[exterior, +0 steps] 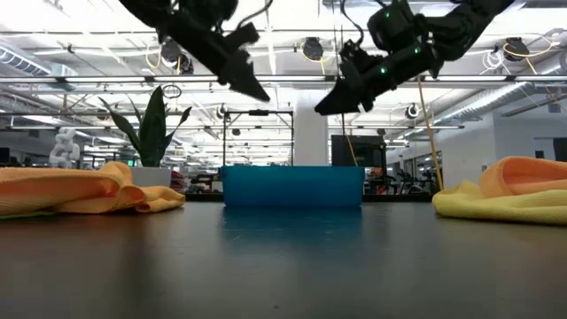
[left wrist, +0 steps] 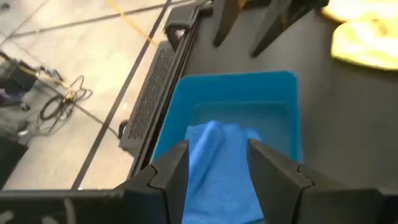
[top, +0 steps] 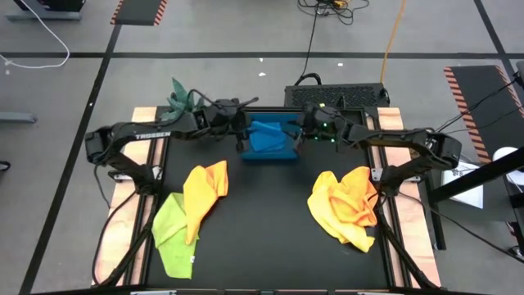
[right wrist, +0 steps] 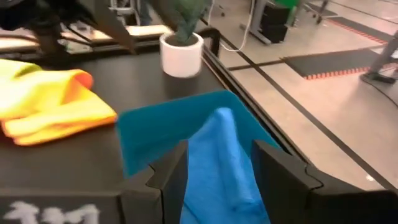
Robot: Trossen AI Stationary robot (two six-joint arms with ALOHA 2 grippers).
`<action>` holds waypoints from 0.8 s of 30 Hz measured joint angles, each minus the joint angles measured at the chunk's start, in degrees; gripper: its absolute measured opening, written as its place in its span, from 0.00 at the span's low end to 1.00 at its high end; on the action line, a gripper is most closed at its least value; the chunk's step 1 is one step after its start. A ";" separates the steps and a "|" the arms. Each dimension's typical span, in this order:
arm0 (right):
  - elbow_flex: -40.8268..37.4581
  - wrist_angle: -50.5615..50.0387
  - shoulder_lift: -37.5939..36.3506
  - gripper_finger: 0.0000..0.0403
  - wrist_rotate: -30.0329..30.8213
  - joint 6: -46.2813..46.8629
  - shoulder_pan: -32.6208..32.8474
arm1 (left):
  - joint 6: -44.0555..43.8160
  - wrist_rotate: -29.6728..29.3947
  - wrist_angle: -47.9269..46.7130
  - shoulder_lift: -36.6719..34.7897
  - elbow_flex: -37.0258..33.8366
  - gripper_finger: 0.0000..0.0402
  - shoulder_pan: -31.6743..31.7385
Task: Fold microfiber towels
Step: Put the blue microfiber cloth into the blue bin
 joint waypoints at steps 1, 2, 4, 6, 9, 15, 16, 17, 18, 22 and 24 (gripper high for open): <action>-0.08 -0.15 0.01 0.41 -1.07 -0.55 -0.68 | 0.23 0.43 0.51 0.58 0.09 0.41 0.56; -0.08 -0.34 0.00 0.41 -2.36 -0.98 -1.17 | 0.51 1.09 0.37 0.87 0.22 0.41 1.18; -0.08 -1.07 -0.02 0.41 -4.52 -2.12 -1.85 | 0.72 2.76 -0.74 1.72 0.20 0.42 2.38; -0.08 -2.07 0.00 0.42 -5.47 -3.94 -1.91 | 0.93 4.86 -0.29 3.05 0.20 0.42 3.07; -0.08 -2.86 0.02 0.45 -6.16 -5.78 -1.91 | 3.11 7.20 -0.65 5.06 0.18 0.42 4.26; 0.07 0.24 3.26 0.57 -6.16 -7.26 -2.68 | 6.06 7.29 0.46 9.73 0.19 0.51 6.74; 0.32 0.81 4.31 0.59 -6.15 -7.57 -2.96 | 6.32 7.27 0.43 10.15 0.19 0.53 7.18; 0.82 1.11 5.52 0.61 -6.15 -7.86 -3.27 | 6.53 7.27 0.69 10.60 0.17 0.55 7.46; 1.53 1.01 6.84 0.63 -6.15 -8.07 -3.68 | 6.70 7.31 1.53 10.99 0.20 0.57 7.70; 4.88 0.90 12.64 0.66 -6.27 -8.35 -5.49 | 7.06 7.33 3.29 12.02 0.20 0.64 8.67; 6.71 0.53 15.76 0.67 -6.37 -9.02 -6.34 | 7.43 7.38 3.55 12.26 0.20 0.66 9.24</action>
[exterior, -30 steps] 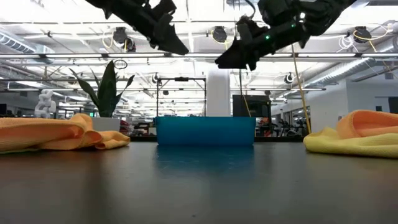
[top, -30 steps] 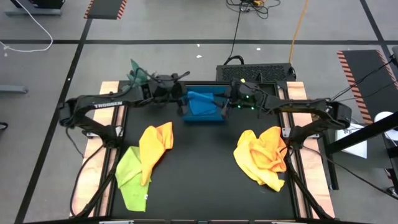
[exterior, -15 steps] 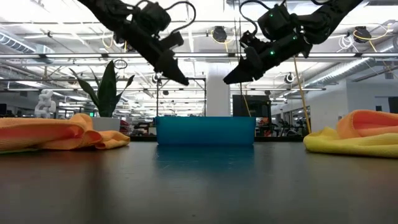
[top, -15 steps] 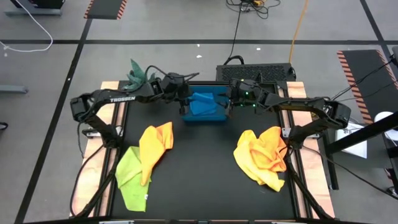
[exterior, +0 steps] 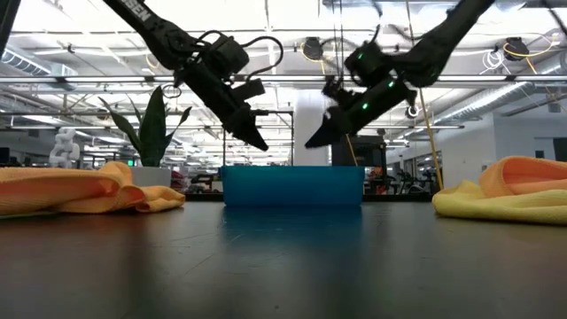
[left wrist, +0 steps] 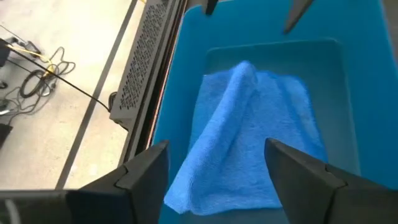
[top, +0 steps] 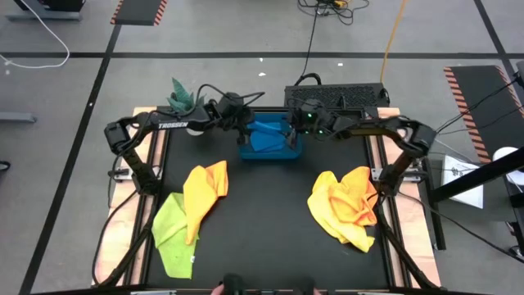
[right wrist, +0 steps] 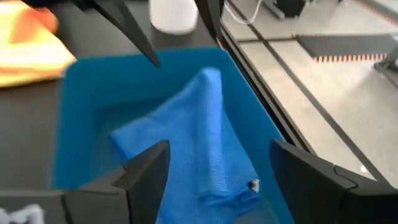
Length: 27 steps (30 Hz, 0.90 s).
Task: Fold microfiber towels
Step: Put the blue microfiber cloth into the blue bin
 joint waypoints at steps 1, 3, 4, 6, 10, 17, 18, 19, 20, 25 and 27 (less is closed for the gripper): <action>1.02 -0.23 1.37 0.67 -0.14 -0.40 -0.37 | 0.10 0.14 0.14 0.01 0.00 0.67 0.38; 3.02 -0.57 3.89 0.67 -1.83 -0.78 -1.14 | 0.11 1.35 0.89 0.15 0.00 0.66 1.20; 3.86 -0.71 5.03 0.67 -3.12 -0.75 -1.53 | 0.11 2.37 1.46 0.66 0.07 0.66 1.50; 4.93 -1.27 7.07 0.67 -5.26 -0.78 -1.98 | 0.09 4.11 1.60 1.33 0.05 0.64 2.30; 5.92 -1.45 9.32 0.67 -5.94 -1.10 -2.30 | 0.52 5.05 2.72 3.26 0.14 0.61 3.02; 5.95 -2.62 9.42 0.67 -5.95 -2.01 -2.24 | 0.77 4.93 3.27 7.26 0.04 0.60 3.57; 5.95 -2.83 9.42 0.67 -5.92 -2.10 -2.22 | 0.75 4.50 3.13 7.75 0.04 0.61 3.57; 5.95 -3.19 9.42 0.67 -5.94 -2.11 -2.19 | 0.75 3.98 2.85 8.17 0.04 0.61 3.64; 5.95 -3.57 9.42 0.67 -5.95 -2.12 -2.18 | 0.77 3.24 2.72 8.50 0.04 0.61 3.70; 5.95 -4.88 9.42 0.66 -5.97 -2.15 -2.16 | 1.03 2.36 1.68 8.59 0.04 0.60 3.92; 5.95 -5.27 9.42 0.64 -5.97 -2.31 -2.15 | 1.14 1.97 1.70 8.60 0.04 0.59 3.89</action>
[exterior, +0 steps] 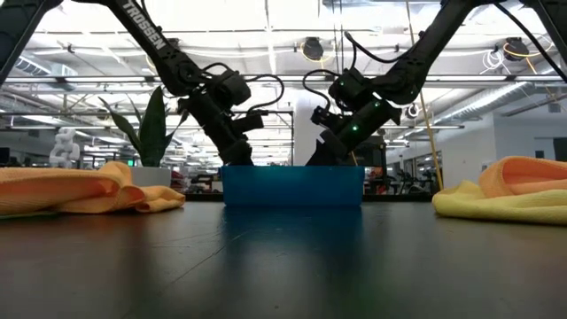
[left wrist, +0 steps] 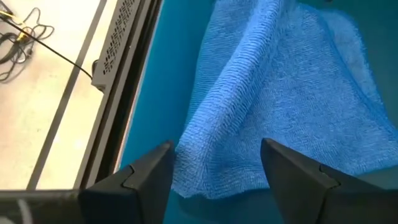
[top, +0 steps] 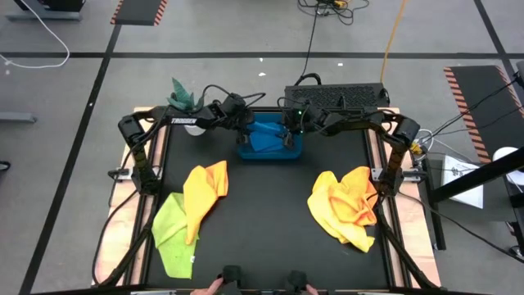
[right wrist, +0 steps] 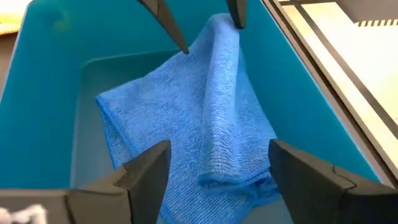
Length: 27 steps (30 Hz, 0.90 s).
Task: Fold microfiber towels
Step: Put the blue microfiber cloth into the blue bin
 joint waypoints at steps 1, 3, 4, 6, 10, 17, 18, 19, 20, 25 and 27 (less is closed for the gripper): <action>0.00 -0.05 0.00 0.62 0.00 -0.02 0.09 | 0.23 -0.04 0.02 -0.02 0.00 0.58 0.00; 0.00 -0.36 0.00 0.60 0.04 -0.31 0.35 | 1.04 -0.08 -0.03 -0.02 0.00 0.55 0.00; 0.00 -0.72 0.00 0.58 0.02 -0.47 0.48 | 1.30 -0.08 -0.05 -0.01 0.00 0.53 0.00; 0.00 -1.21 0.00 0.56 0.06 -1.03 0.86 | 1.44 -0.10 0.02 -0.02 0.00 0.49 0.00; 0.00 -1.58 0.00 0.54 0.44 -1.33 1.18 | 2.01 -1.33 0.02 -0.02 0.00 0.41 0.07; 0.00 -2.78 0.00 0.46 4.88 -2.03 1.10 | 3.84 -2.07 -0.05 -0.02 0.00 0.26 0.07; 0.00 -2.88 0.00 0.44 4.84 -2.17 1.10 | 3.98 -2.07 -0.03 -0.02 0.00 0.23 0.07; 0.00 -2.94 0.00 0.42 4.80 -2.31 1.12 | 4.01 -2.06 0.00 -0.02 0.00 0.21 0.07; 0.00 -3.00 0.00 0.39 4.76 -2.52 1.14 | 4.07 -2.07 0.06 -0.02 0.00 0.18 0.07; -0.01 -3.06 0.00 0.21 4.74 -2.82 1.14 | 3.67 -2.11 1.11 -0.02 0.00 0.02 0.07; -0.02 -3.09 0.00 0.11 4.76 -3.13 1.14 | 3.34 -2.14 1.94 -0.02 0.00 0.03 0.04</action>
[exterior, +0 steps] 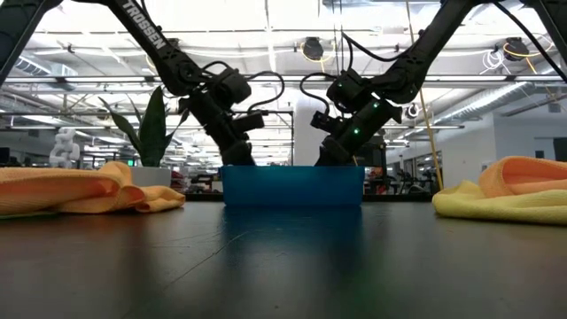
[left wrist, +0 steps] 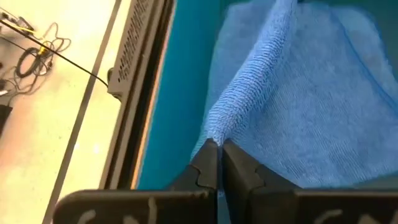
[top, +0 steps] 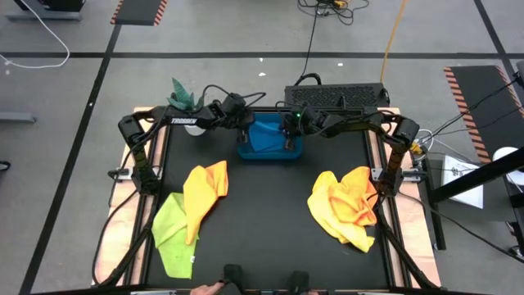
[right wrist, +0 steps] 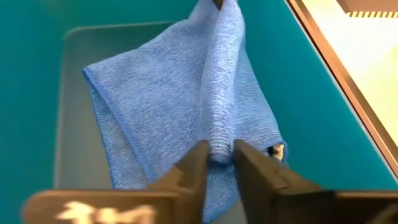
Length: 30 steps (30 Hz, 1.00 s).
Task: Fold microfiber towels
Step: Put the blue microfiber cloth into the blue bin
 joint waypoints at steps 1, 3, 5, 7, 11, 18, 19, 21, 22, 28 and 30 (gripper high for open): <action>0.00 -0.03 0.00 0.07 0.00 -0.33 -0.01 | -0.05 0.00 0.23 0.00 0.00 0.02 -0.07; 0.00 -0.15 -0.01 0.02 0.07 -0.81 -0.04 | -0.25 0.00 0.52 -0.10 0.00 0.01 -0.29; -0.02 -0.65 -0.44 0.02 0.09 -0.56 -0.04 | -1.08 -0.22 -0.07 -0.87 0.18 0.01 -0.52; -0.02 -1.31 -1.57 0.01 -0.01 -0.10 -0.04 | -1.29 -0.59 -0.29 -2.20 0.80 0.01 -1.00; -0.05 -3.97 -5.59 0.01 0.00 0.66 0.79 | -2.42 -0.90 -2.19 -6.88 0.78 0.01 -2.56; -0.04 -8.73 -15.77 0.00 -0.06 1.94 5.82 | -3.95 -5.27 -5.88 -16.94 0.79 0.01 -8.71; -0.07 -9.38 -17.10 0.00 -0.06 2.07 6.94 | -4.12 -6.11 -7.11 -18.27 0.79 0.01 -9.86; -0.04 -10.54 -20.04 0.00 -0.05 2.57 9.21 | -4.69 -7.31 -7.55 -20.91 0.76 0.00 -12.46; -0.05 -11.48 -21.32 0.00 -0.08 3.06 10.43 | -5.18 -7.95 -8.48 -22.15 0.77 0.00 -13.97; -0.04 -15.23 -28.31 0.00 -0.11 6.46 17.11 | -8.60 -9.93 -10.50 -27.12 0.83 0.00 -22.47; -0.05 -16.56 -29.55 0.00 -0.11 8.21 19.38 | -11.04 -9.97 -12.28 -27.65 0.81 0.00 -25.14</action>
